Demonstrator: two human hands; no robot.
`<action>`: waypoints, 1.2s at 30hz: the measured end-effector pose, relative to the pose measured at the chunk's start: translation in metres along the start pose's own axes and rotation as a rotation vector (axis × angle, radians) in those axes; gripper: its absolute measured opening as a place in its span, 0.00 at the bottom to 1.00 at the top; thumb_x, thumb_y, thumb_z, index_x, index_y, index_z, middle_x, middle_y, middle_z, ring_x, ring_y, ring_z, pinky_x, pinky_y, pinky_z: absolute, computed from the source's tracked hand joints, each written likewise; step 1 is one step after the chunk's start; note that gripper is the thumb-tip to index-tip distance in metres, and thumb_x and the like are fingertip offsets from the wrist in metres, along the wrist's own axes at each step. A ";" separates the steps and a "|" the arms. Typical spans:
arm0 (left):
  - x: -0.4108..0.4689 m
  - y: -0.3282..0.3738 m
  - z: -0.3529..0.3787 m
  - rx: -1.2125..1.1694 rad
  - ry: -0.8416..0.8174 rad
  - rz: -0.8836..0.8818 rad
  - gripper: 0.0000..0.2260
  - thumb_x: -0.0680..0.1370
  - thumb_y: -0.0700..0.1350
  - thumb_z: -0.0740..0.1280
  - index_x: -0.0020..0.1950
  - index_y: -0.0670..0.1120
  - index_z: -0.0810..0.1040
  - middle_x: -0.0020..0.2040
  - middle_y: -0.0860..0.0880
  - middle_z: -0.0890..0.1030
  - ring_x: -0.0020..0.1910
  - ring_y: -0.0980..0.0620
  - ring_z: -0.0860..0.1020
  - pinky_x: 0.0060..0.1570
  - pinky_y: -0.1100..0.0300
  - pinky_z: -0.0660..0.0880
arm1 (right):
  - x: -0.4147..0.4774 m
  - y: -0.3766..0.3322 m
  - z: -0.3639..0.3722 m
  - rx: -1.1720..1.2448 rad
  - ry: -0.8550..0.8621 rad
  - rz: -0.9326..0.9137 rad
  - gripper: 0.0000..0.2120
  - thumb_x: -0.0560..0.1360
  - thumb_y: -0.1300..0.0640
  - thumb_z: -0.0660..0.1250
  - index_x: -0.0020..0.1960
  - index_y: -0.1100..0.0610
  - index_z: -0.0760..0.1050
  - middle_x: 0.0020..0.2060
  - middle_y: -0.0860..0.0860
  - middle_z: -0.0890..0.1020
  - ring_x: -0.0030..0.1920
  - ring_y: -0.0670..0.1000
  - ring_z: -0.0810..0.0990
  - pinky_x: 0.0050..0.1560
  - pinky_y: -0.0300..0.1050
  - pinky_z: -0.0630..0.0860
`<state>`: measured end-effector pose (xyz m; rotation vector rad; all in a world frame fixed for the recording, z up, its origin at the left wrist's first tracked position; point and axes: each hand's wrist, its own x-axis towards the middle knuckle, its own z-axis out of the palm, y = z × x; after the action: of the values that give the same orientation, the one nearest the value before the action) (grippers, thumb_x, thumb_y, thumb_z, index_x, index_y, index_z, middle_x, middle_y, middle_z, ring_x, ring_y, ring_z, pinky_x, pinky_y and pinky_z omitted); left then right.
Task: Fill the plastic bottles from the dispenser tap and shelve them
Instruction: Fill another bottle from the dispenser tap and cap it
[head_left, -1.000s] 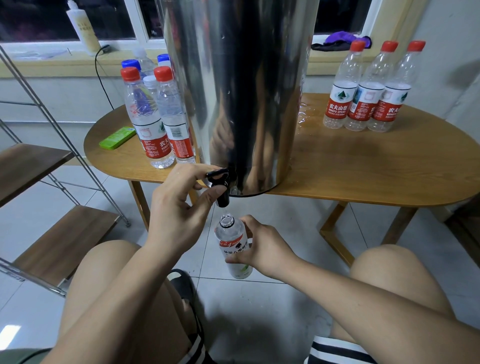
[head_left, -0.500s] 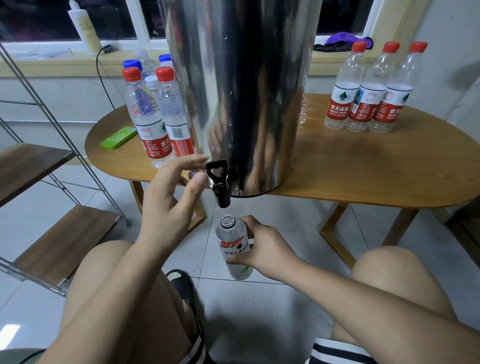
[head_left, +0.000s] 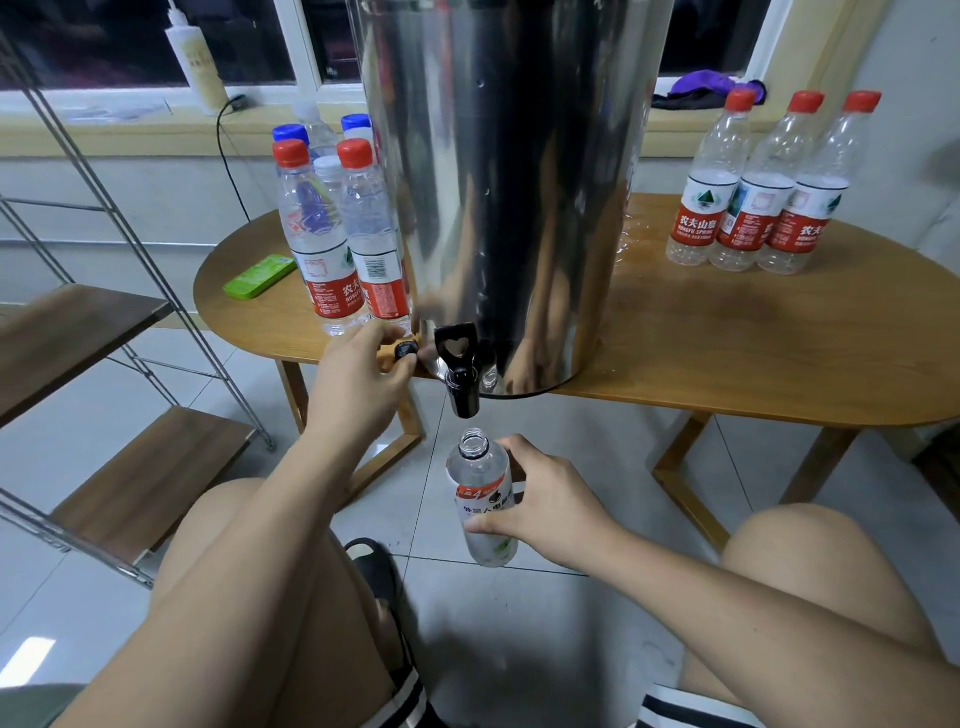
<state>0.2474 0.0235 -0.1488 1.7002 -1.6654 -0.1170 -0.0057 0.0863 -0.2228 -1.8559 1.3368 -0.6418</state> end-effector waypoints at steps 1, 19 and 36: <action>0.003 0.001 0.002 0.007 0.001 -0.005 0.09 0.80 0.45 0.73 0.60 0.49 0.82 0.55 0.50 0.84 0.53 0.50 0.78 0.48 0.56 0.68 | -0.001 -0.001 -0.001 -0.002 -0.003 -0.001 0.33 0.63 0.38 0.86 0.61 0.36 0.73 0.53 0.37 0.86 0.56 0.41 0.84 0.58 0.51 0.85; -0.065 0.018 -0.030 -0.265 -0.125 -0.062 0.08 0.79 0.49 0.78 0.57 0.56 0.85 0.48 0.60 0.87 0.52 0.61 0.83 0.46 0.73 0.73 | -0.015 -0.006 -0.012 0.008 -0.023 -0.016 0.34 0.62 0.38 0.85 0.62 0.36 0.74 0.55 0.35 0.85 0.56 0.41 0.85 0.58 0.51 0.85; -0.099 0.032 -0.029 -0.512 -0.337 0.004 0.12 0.74 0.52 0.81 0.56 0.54 0.86 0.53 0.55 0.87 0.54 0.54 0.85 0.46 0.69 0.75 | -0.022 -0.012 -0.008 -0.077 -0.092 -0.027 0.32 0.63 0.38 0.85 0.61 0.37 0.73 0.52 0.38 0.85 0.53 0.44 0.85 0.53 0.53 0.86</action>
<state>0.2217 0.1286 -0.1522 1.3322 -1.6860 -0.7951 -0.0122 0.1065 -0.2081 -1.9443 1.2948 -0.5186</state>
